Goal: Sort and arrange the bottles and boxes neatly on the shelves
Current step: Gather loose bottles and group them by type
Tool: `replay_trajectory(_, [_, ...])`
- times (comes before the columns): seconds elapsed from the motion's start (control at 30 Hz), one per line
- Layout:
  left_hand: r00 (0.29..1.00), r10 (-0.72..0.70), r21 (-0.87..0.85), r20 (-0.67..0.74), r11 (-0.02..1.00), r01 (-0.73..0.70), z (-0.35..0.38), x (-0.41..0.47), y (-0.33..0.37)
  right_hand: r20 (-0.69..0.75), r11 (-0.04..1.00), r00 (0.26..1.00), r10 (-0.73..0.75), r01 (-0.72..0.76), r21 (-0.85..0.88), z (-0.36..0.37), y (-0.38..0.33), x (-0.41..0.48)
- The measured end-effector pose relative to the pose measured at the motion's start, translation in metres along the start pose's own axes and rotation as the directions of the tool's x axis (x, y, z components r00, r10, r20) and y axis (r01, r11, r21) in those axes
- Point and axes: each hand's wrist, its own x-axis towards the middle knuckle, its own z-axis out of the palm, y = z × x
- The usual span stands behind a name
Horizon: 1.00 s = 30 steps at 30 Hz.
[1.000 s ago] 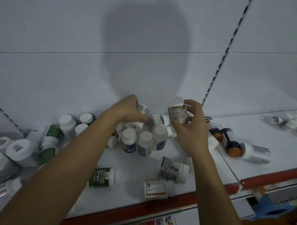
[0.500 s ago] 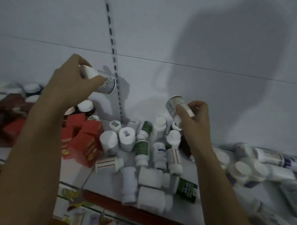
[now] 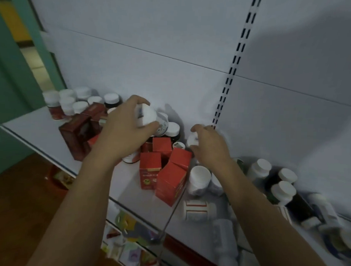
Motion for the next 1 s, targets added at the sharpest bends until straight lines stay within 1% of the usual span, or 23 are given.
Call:
replay_trajectory(0.07, [0.999,0.023,0.022,0.035,0.999,-0.023,0.001,0.002,-0.006,0.039,0.998,0.998,-0.05,0.049,0.044,0.006,0.001,0.005])
replay_trajectory(0.13, [0.998,0.032,0.038,0.053,0.999,-0.034,0.002,0.005,-0.014,0.025,0.984,0.987,-0.157,0.155,0.085,0.008,0.004,0.008])
replay_trajectory(0.2, [0.998,0.023,0.028,0.06,0.999,-0.024,0.004,0.008,-0.022,0.048,0.966,0.965,-0.259,0.258,0.013,0.009,0.007,0.013])
replay_trajectory(0.23, [0.998,0.015,0.019,0.065,1.0,-0.016,0.005,0.009,-0.025,0.093,0.959,0.956,-0.277,0.281,-0.027,0.008,0.008,0.016])
replay_trajectory(0.27, [0.997,0.01,0.011,0.071,1.0,-0.01,0.006,0.011,-0.027,0.146,0.958,0.951,-0.274,0.282,-0.043,0.008,0.01,0.02])
replay_trajectory(0.33, [0.997,0.017,-0.001,0.081,1.0,-0.017,0.008,0.013,-0.03,0.214,0.964,0.943,-0.257,0.265,-0.01,0.007,0.014,0.027])
replay_trajectory(0.53, [0.987,0.094,-0.018,0.133,0.996,-0.093,0.019,0.02,-0.028,0.183,0.973,0.956,-0.23,0.228,0.032,0.016,0.019,0.031])
replay_trajectory(0.6, [0.98,0.126,-0.038,0.155,0.992,-0.121,0.024,0.025,-0.025,0.143,0.974,0.966,-0.216,0.202,0.104,0.011,0.024,0.027])
replay_trajectory(0.67, [0.978,0.144,-0.076,0.149,0.988,-0.134,0.028,0.029,-0.021,0.05,0.954,0.987,-0.153,0.134,0.27,-0.002,0.031,0.02])
replay_trajectory(0.73, [0.971,0.166,-0.116,0.171,0.982,-0.148,0.037,0.036,-0.014,-0.111,0.902,0.994,0.022,0.029,0.431,-0.018,0.043,0.007])
replay_trajectory(0.8, [0.956,0.182,-0.122,0.23,0.98,-0.157,0.051,0.044,-0.005,-0.265,0.843,0.941,0.211,-0.038,0.537,-0.032,0.055,-0.01])
replay_trajectory(0.83, [0.944,0.19,-0.114,0.269,0.98,-0.165,0.06,0.049,0.0,-0.306,0.811,0.908,0.285,-0.058,0.582,-0.039,0.06,-0.019])
replay_trajectory(0.9, [0.91,0.213,-0.09,0.357,0.977,-0.193,0.082,0.057,0.011,-0.335,0.773,0.871,0.358,-0.076,0.63,-0.052,0.071,-0.034])
replay_trajectory(1.0, [0.846,0.257,-0.015,0.467,0.959,-0.282,0.118,0.065,0.024,-0.335,0.785,0.864,0.375,-0.104,0.61,-0.07,0.086,-0.052])
